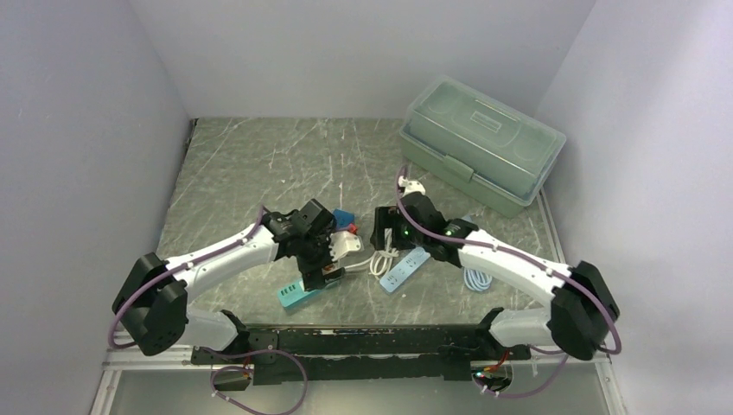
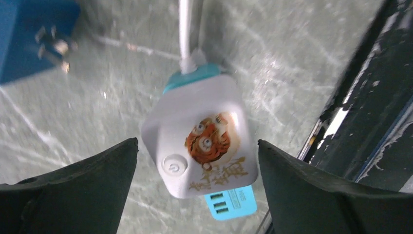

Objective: Insert the plug
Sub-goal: Press the plug into the socket, then pick up the plug from the center of the board.

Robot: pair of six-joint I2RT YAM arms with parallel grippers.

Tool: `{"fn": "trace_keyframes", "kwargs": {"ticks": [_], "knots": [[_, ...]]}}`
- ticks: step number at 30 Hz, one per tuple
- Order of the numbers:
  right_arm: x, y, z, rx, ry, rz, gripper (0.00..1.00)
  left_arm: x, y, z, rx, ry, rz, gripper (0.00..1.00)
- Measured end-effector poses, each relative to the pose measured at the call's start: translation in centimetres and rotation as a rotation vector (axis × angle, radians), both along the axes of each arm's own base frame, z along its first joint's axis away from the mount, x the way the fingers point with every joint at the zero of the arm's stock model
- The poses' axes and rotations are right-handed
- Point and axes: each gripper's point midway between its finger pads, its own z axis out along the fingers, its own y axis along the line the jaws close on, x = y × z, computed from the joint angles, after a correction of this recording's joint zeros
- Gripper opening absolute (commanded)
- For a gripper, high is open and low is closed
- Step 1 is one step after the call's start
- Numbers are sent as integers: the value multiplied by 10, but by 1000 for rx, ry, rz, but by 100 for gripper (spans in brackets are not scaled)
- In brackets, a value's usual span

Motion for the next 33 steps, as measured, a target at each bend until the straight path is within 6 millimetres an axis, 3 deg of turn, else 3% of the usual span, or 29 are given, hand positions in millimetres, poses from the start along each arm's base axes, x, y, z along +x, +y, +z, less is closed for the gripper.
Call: {"fn": "trace_keyframes", "kwargs": {"ticks": [3,6,12,19,25,33], "knots": [[14,13,-3,-8,19,6,99,1,18,-6,82,-4,34,100],[33,32,2,-1,19,8,100,2,26,1,109,-10,65,100],[72,76,14,34,16,-17,100,20,23,55,3,-111,158,100],[88,129,-9,-75,66,-30,100,34,43,115,-147,-292,341,100],[74,134,-42,-223,108,-58,95,33,49,134,-223,-322,426,100],[89,124,-47,-309,71,-154,83,36,59,144,-257,-339,484,100]]}}
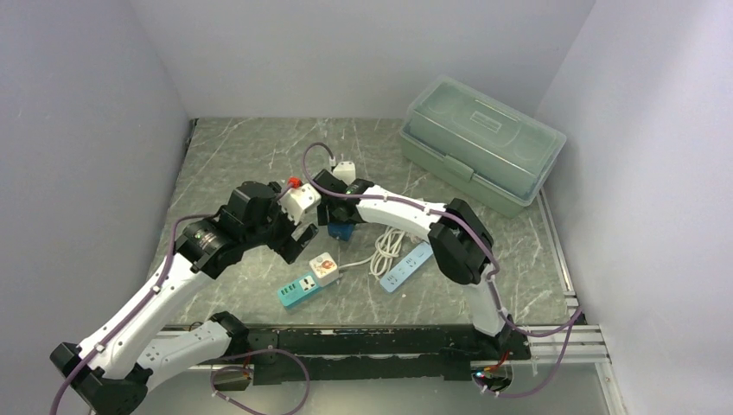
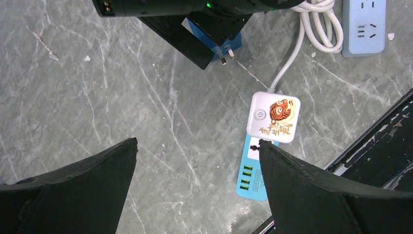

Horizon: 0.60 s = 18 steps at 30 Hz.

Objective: Insert the plug
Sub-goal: Pick up the plug from the center of the board.

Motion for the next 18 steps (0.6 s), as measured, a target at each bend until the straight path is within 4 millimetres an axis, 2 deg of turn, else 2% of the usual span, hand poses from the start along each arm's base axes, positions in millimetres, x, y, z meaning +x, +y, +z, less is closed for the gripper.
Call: {"fn": "trace_keyframes", "kwargs": {"ticks": [4,9,11,13,18], "knots": [[5,3,-6,-13,-3,-13,84,0,0,1,-1,-2,1,100],[7,6,-18,-37,17,-22,98,1,1,1,-1,-2,2,100],[5,5,-23,-48,28,-27,99,1,1,1,-1,-3,1,100],[3,5,-24,-52,33,-32,93,1,1,1,0,-3,0,100],[2,5,-25,-50,32,-47,64,1,1,1,4,-6,-4,99]]}}
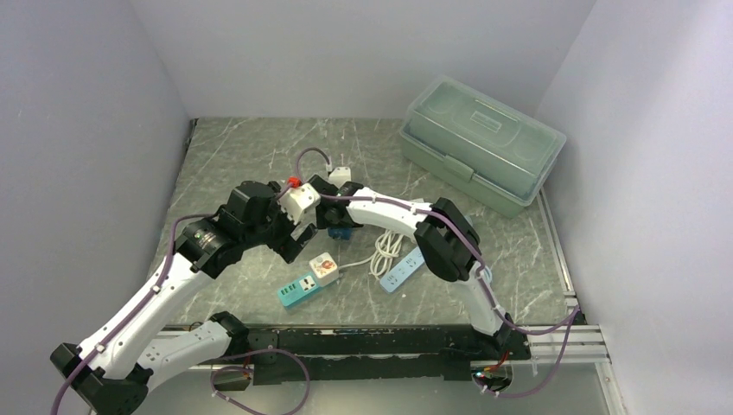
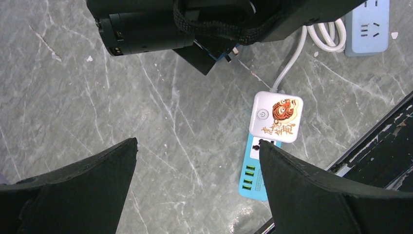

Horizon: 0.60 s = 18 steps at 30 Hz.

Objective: Insert the plug
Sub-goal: Pick up the plug from the center of the board.

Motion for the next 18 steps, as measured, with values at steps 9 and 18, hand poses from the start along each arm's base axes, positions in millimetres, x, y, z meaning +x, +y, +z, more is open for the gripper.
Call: {"fn": "trace_keyframes", "kwargs": {"ticks": [9,18], "knots": [[-3,-7,21,17,-52,86,45,-1,-2,-1,-8,4,-6,100],[-46,-15,205,449,-324,490,27,-1,-12,13,-58,-53,-74,100]]}}
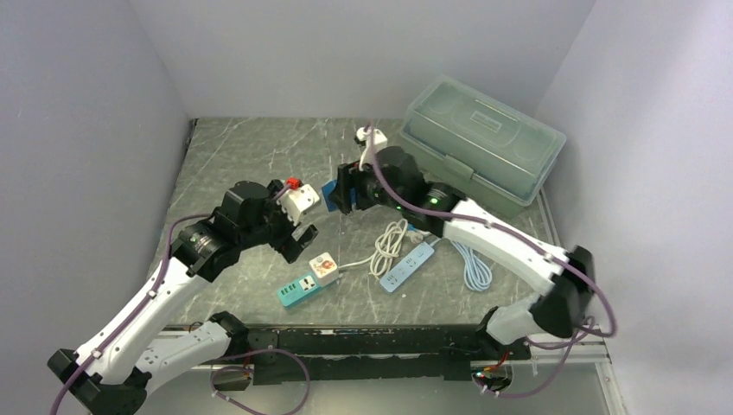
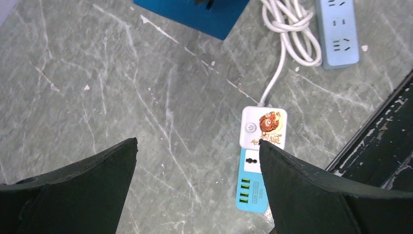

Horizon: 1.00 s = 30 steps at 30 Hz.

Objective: Insert the plug
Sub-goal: Pick up the plug from the center of the board.

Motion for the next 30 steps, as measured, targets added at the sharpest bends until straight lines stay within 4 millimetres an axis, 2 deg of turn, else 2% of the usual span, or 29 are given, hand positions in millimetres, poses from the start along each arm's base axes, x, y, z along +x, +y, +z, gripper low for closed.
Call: {"fn": "trace_keyframes", "kwargs": {"ticks": [3,4,6,9,12,16,20,23,30], "knots": [[-22,-2,47,112,-84,108,29,-3,-6,3,-20,3,-41,100],[-31,-2,57,142,-102,150,29,-5,-10,5,-28,0,-62,100],[-43,-1,64,176,-115,211,29,-5,-15,9,-46,-17,-99,100],[-58,0,57,185,-91,279,27,-8,-23,20,-73,-45,-155,100],[-64,1,48,178,-63,307,27,-12,-31,37,-107,-105,-221,100],[-65,2,50,191,-57,306,24,-24,-34,70,-161,-263,-324,100],[-65,4,53,214,-44,298,24,-36,-32,87,-179,-381,-393,100],[-66,6,58,243,-36,298,24,-31,-35,88,-164,-408,-406,100],[-68,12,65,296,-26,296,24,-12,-48,67,-115,-351,-412,100]]}}
